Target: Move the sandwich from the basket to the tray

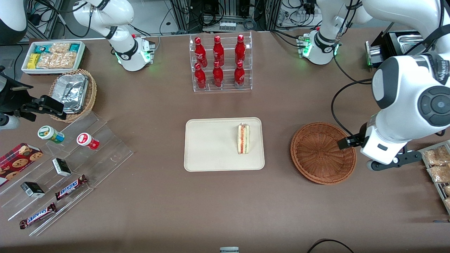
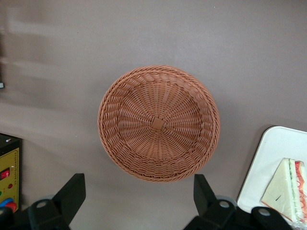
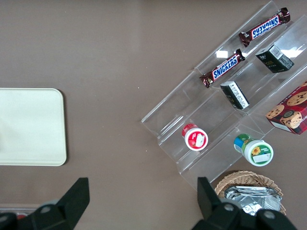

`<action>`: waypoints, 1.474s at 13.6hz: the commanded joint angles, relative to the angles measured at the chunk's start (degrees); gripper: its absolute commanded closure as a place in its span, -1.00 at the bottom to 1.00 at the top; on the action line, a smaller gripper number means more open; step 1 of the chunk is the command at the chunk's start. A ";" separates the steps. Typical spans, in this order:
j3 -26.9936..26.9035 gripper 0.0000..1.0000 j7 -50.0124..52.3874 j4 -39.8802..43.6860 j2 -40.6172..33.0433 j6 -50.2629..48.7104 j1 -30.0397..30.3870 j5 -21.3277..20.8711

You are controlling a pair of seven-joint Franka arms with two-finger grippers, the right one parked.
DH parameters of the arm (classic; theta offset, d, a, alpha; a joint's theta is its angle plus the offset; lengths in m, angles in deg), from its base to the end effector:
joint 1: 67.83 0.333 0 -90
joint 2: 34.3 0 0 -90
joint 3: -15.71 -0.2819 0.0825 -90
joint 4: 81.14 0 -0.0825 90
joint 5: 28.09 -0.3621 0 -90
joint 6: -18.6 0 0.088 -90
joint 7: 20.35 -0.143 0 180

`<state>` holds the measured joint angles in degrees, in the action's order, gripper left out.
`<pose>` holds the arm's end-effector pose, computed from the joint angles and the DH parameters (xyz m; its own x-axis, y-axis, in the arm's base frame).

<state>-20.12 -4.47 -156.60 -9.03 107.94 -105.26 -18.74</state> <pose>0.6111 -0.0998 0.4478 0.9694 0.2284 -0.0901 0.2171 -0.9688 -0.1195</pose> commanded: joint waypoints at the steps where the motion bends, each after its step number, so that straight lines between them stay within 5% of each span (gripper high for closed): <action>1: -0.73 -0.98 -1.20 -0.48 -1.28 -1.45 -0.45 1.02; 7: 6.02 -0.98 -1.29 0.66 -3.03 -3.82 9.74 1.28; 11: 15.59 -0.98 -1.29 0.84 -5.84 -5.22 19.13 0.49; 18: 19.46 -0.98 -7.08 6.38 -7.77 -15.68 25.82 0.32; 20: 25.08 -0.98 -7.01 6.38 -9.71 -17.35 29.42 -3.01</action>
<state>-0.28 -10.80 -150.59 -16.55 92.68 -79.30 -19.19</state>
